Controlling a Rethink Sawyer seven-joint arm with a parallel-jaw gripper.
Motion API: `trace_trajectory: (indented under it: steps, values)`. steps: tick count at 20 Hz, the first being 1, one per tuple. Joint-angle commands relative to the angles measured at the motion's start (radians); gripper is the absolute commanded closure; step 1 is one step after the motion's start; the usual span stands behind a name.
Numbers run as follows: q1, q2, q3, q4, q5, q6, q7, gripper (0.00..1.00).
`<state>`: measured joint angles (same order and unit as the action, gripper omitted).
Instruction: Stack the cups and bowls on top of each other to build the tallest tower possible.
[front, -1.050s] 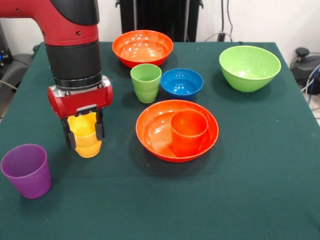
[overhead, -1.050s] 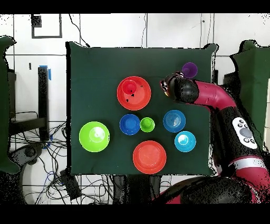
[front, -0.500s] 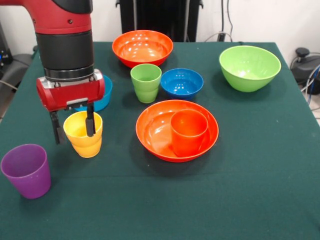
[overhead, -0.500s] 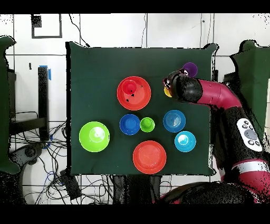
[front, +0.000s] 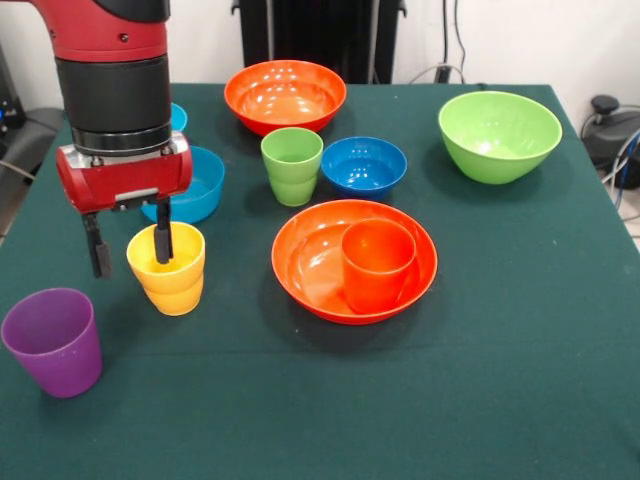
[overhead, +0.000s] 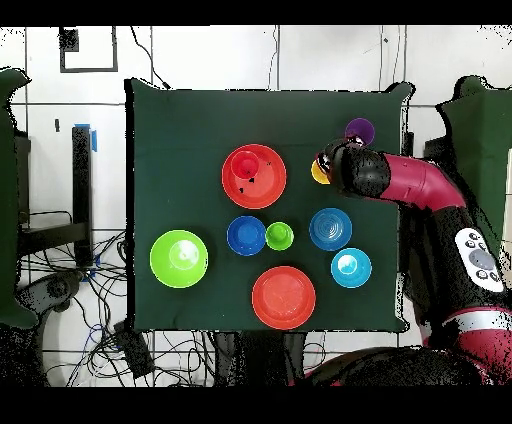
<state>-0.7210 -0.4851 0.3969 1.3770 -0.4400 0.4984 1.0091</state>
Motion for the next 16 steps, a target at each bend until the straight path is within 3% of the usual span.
trace_trajectory:
  steps: [1,16]
  values:
    - [0.027,0.007,-0.051,0.016,-0.085,0.132,-0.038,0.00]
    - [0.024,0.007,-0.065,0.046,-0.086,0.063,-0.023,0.00]
